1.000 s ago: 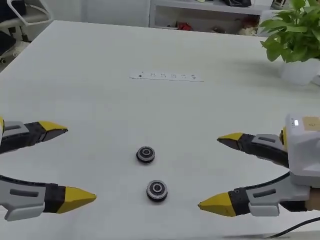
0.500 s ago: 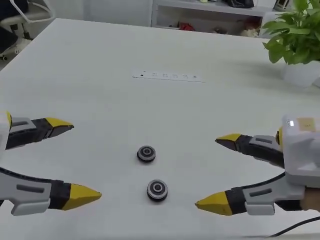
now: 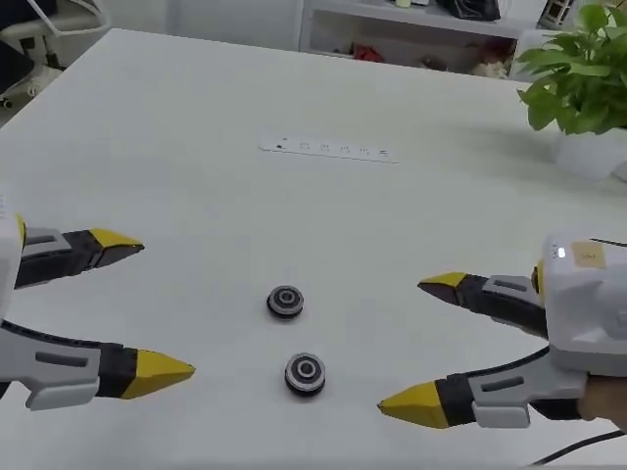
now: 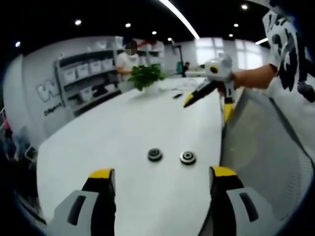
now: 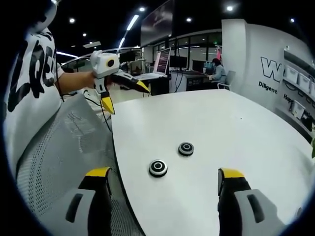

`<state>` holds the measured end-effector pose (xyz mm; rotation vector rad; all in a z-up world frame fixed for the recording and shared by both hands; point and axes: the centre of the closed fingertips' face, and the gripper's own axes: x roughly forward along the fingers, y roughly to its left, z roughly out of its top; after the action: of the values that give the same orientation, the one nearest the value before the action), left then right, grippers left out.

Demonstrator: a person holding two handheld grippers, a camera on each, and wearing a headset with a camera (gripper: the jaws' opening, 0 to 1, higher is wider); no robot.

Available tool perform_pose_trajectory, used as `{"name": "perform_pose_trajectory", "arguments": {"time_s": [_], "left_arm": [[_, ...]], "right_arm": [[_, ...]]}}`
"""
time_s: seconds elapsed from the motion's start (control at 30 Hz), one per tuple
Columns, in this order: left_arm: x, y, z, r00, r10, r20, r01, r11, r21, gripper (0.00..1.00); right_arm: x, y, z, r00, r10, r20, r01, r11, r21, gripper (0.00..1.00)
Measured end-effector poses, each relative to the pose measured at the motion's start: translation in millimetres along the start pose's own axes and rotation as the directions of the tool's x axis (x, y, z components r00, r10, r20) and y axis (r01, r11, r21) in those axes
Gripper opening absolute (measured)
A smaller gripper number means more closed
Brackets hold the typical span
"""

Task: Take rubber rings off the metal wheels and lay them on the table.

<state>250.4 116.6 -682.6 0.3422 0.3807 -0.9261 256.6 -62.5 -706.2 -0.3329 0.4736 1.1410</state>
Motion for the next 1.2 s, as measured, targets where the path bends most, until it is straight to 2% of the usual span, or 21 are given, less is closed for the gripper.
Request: {"name": "perform_pose_trajectory", "arguments": {"time_s": [0.7,0.83,1.2], "left_arm": [[11.9,-1.4,-2.7,0.9992,-0.035,-0.021,0.036,0.999,0.015,0.79],[15.0,-1.3,-2.9,0.9987,-0.043,-0.026,0.044,0.999,0.02,0.79],[23.0,0.6,1.4,0.9978,-0.063,-0.023,0.063,0.998,0.018,0.79]], "right_arm": [[8.1,-5.7,-11.7,0.9998,0.014,-0.016,-0.014,1.0,0.0,0.85],[10.1,-6.0,-9.6,0.9998,0.02,-0.007,-0.02,1.0,-0.002,0.85],[11.9,-20.3,-10.2,0.9998,0.012,-0.016,-0.013,0.999,-0.031,0.83]]}}
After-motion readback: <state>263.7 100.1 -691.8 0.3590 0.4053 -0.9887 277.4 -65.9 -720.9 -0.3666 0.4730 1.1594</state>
